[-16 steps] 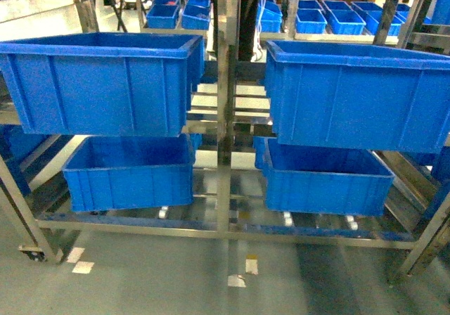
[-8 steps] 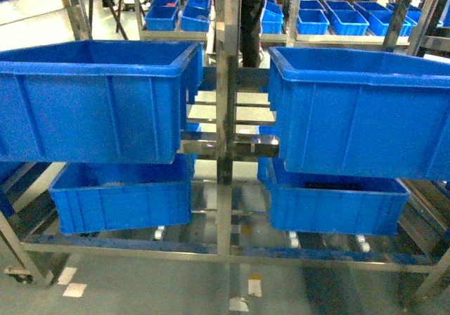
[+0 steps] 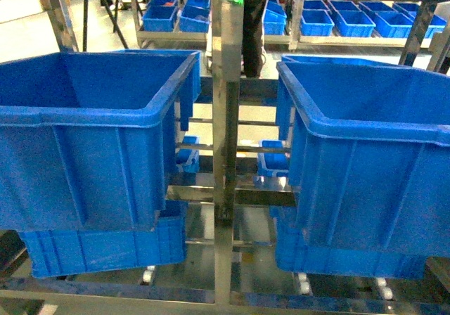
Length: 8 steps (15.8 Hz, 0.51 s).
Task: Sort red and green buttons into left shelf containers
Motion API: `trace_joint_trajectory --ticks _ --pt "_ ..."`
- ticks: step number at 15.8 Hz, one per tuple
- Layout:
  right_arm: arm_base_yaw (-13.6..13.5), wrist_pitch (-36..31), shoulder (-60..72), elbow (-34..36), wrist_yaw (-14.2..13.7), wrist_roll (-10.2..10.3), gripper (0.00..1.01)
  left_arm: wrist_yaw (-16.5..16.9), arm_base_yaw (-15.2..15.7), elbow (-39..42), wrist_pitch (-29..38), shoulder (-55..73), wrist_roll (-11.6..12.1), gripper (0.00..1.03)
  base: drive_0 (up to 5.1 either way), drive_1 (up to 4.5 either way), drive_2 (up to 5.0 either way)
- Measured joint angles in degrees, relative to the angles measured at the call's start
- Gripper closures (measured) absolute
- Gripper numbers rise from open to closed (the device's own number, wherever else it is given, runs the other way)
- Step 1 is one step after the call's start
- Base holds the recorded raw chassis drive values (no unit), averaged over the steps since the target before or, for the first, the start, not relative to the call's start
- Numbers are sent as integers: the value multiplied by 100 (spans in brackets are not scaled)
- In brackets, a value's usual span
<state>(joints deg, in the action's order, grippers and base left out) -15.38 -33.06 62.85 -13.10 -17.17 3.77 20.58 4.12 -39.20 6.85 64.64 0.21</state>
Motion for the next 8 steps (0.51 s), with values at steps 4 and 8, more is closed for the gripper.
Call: trace_joint_trajectory --ticks 4,8 --pt "0 2 -2 0 2 0 75 2 0 0 -11 0 0 76 0 0 0" --pt "-120 260 142 -431 -42 39 75 0 0 0 -9 0 0 76 0 0 0"
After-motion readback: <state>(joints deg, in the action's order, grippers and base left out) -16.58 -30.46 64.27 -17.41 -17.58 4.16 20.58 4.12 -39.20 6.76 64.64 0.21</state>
